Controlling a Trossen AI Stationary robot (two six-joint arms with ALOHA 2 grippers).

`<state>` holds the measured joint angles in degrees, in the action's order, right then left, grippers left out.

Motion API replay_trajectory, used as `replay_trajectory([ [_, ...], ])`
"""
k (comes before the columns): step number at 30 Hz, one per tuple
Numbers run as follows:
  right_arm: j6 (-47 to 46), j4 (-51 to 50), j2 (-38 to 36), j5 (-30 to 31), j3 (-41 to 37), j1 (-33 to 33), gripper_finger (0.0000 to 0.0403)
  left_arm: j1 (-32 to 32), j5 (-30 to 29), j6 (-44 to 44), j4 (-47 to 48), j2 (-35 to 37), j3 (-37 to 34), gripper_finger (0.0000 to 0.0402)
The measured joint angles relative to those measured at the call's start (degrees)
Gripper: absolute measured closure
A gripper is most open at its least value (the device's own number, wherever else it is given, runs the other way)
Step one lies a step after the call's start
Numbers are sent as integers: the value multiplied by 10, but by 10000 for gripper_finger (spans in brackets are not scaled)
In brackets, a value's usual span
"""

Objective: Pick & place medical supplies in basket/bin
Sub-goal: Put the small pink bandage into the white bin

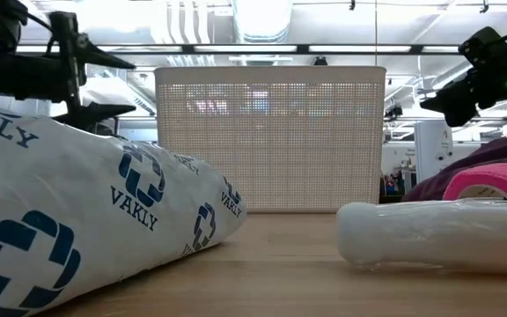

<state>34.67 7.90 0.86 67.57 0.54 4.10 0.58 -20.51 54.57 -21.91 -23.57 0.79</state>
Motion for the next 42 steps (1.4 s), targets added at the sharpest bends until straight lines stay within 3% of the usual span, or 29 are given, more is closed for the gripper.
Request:
replay_trajectory([
  [4, 0, 0, 0, 0, 0, 0, 154, 0, -68, 5, -1, 0, 2, 117],
  [15, 6, 0, 0, -1, 0, 0, 154, 1, -69, 5, -2, 0, 2, 117],
  [22, 254, 1, 0, 0, 0, -1, 154, 1, -69, 16, -38, 1, 3, 117],
  [30, 284, -1, 0, 9, 0, -15, 154, 1, -64, 19, -41, 0, 3, 117],
  [32, 266, 24, 0, -16, 0, -17, 154, 1, -64, 19, -41, 0, 3, 117],
  [38, 129, 91, 0, -215, 0, -17, 154, 2, -64, 19, -41, 0, 3, 117],
  [42, 60, 90, 0, -244, 0, -17, 154, 2, -64, 19, -40, 0, 3, 117],
])
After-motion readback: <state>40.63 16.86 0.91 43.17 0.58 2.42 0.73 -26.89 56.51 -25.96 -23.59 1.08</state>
